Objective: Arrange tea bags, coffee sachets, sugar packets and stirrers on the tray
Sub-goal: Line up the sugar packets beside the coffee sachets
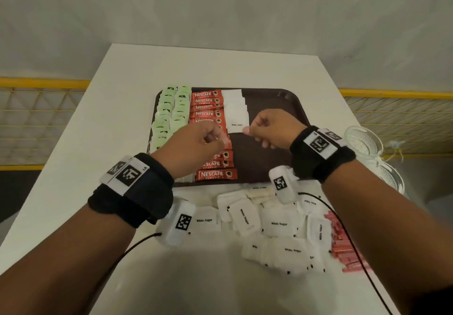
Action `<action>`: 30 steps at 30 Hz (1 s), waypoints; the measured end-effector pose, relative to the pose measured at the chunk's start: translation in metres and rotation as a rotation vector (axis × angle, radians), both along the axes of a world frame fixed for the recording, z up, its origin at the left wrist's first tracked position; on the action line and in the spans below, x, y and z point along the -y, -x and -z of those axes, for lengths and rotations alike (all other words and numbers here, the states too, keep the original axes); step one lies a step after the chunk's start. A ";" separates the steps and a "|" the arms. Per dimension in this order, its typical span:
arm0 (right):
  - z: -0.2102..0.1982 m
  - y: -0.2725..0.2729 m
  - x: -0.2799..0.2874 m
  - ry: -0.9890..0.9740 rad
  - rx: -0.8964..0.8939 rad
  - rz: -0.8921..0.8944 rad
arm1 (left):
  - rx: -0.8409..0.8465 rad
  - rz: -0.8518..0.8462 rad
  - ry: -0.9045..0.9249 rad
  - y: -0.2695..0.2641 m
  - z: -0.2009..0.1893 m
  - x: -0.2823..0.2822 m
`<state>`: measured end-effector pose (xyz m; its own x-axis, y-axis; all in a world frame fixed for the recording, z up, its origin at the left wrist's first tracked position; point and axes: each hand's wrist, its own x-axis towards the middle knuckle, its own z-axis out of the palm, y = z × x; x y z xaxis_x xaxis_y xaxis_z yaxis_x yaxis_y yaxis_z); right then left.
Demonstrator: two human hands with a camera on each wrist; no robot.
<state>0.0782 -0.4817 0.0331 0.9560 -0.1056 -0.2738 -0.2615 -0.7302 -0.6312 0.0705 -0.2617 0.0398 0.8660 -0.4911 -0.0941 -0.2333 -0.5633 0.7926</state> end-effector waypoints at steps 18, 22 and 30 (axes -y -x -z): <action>0.042 0.166 -0.003 0.453 -0.010 -0.191 | 0.172 0.152 -0.649 0.091 0.062 0.026; 0.043 0.167 -0.007 0.517 -0.007 -0.201 | 0.167 0.114 -0.651 0.090 0.064 0.030; 0.040 0.171 -0.006 0.510 -0.001 -0.209 | 0.145 0.054 -0.612 0.095 0.061 0.032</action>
<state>-0.0933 -0.4756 -0.0073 0.9706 -0.0328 -0.2383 -0.0782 -0.9798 -0.1840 -0.0244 -0.2936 -0.0210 0.8666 -0.4288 -0.2551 -0.3548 -0.8891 0.2891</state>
